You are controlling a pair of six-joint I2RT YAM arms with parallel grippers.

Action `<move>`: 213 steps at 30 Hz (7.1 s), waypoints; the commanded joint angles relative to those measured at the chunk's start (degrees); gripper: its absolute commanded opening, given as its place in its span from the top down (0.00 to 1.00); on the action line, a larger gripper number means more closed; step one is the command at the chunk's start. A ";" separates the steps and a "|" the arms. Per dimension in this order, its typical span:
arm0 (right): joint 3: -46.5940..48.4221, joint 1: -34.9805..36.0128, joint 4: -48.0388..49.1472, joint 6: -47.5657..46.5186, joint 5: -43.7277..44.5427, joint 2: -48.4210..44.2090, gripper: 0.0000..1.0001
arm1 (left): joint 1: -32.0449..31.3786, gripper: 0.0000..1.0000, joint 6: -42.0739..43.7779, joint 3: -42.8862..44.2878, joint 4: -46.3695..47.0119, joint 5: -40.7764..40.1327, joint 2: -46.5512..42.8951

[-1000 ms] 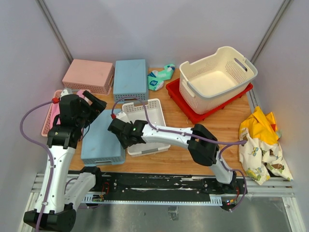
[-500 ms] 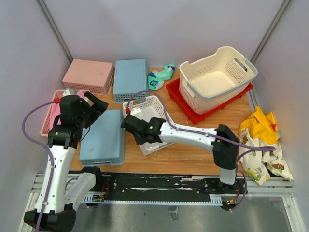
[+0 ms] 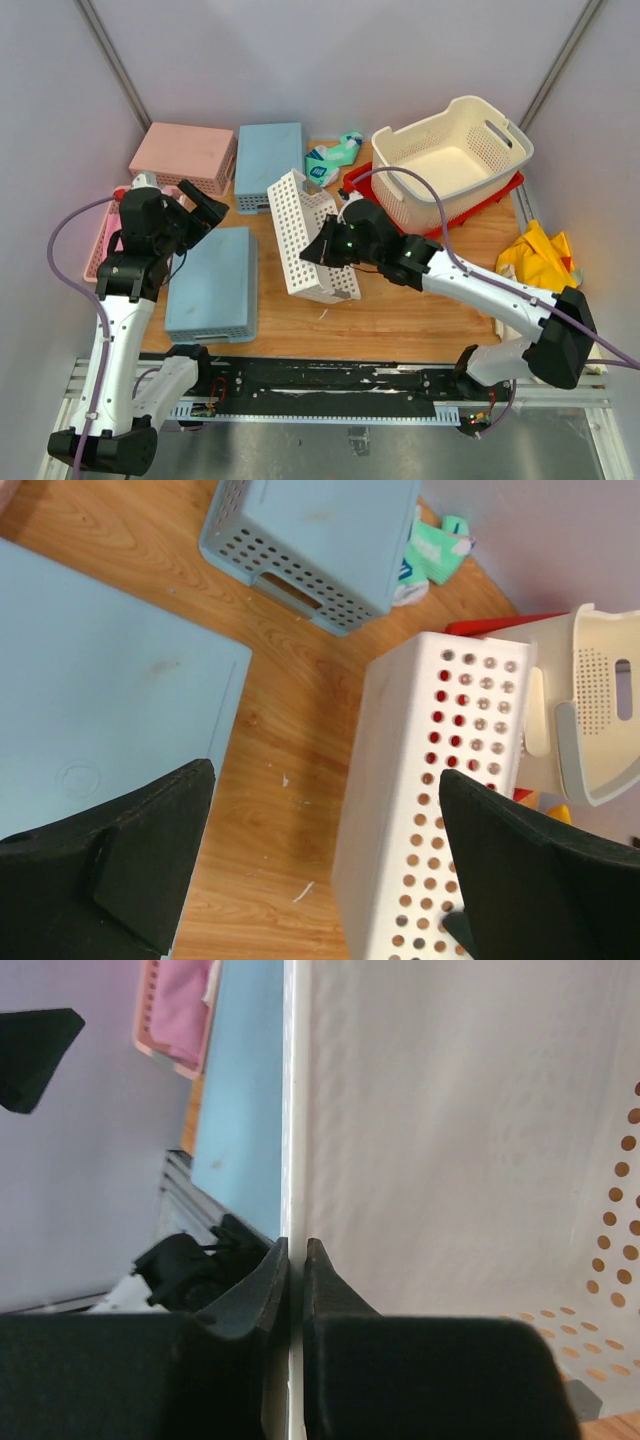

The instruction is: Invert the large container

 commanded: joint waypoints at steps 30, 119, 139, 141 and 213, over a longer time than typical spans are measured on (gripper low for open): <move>-44.92 -10.43 82.95 45.70 -18.58 11.16 0.90 | 0.30 0.01 2.97 3.04 1.43 3.38 1.25; 39.25 -35.53 -39.08 -66.05 -3.56 26.25 0.86 | -46.70 0.01 6.47 4.73 12.31 -8.63 23.77; 48.21 -35.66 -34.04 -66.00 3.57 6.68 1.00 | -47.33 0.01 4.70 11.57 21.17 -4.70 37.11; 43.89 -35.66 -31.44 -66.47 6.02 4.89 1.00 | -47.33 0.01 4.44 11.72 22.04 -4.17 37.87; 44.00 -33.82 -33.72 -70.44 2.29 17.80 1.00 | -47.33 0.01 -0.88 9.37 27.80 -1.50 40.43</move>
